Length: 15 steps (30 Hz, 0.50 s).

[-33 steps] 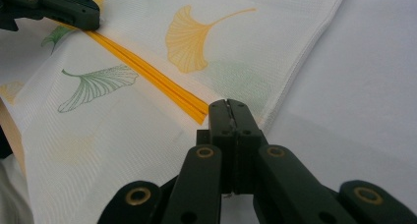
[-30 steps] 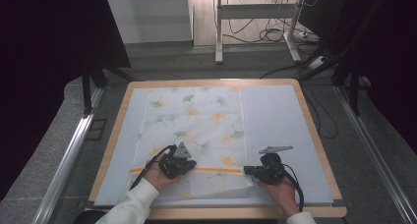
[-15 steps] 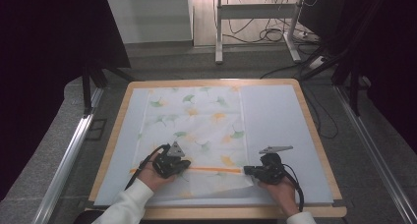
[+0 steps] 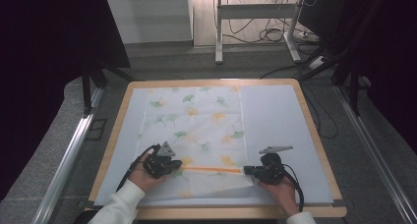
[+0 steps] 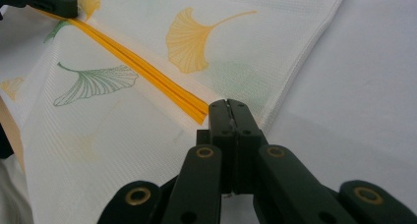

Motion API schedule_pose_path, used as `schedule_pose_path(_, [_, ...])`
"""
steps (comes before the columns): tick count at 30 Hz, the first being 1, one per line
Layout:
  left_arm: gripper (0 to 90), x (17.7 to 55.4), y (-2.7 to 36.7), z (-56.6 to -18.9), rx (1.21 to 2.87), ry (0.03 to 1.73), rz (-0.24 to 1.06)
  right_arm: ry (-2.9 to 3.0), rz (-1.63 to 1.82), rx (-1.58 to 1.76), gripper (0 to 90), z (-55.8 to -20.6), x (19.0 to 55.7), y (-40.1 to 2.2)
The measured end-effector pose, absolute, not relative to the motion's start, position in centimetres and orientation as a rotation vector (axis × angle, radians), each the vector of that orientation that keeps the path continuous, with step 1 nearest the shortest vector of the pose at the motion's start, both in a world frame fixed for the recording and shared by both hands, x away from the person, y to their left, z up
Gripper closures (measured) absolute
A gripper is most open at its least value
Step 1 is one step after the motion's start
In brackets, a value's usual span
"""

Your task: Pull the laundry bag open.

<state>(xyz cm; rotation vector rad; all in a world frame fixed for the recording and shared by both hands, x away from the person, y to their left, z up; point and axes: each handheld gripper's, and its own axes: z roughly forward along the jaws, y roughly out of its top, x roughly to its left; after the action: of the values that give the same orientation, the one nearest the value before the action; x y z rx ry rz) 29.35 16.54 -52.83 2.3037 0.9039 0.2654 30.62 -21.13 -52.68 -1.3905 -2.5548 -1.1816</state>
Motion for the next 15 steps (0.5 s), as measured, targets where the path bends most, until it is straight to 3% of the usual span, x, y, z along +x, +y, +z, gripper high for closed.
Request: schedule_pose_path(15, [90.0, 28.8, 18.7, -52.7, 2.305, 0.943, 0.280, -2.559, -1.182, -1.387, 89.4, -52.7, 30.6, -21.1])
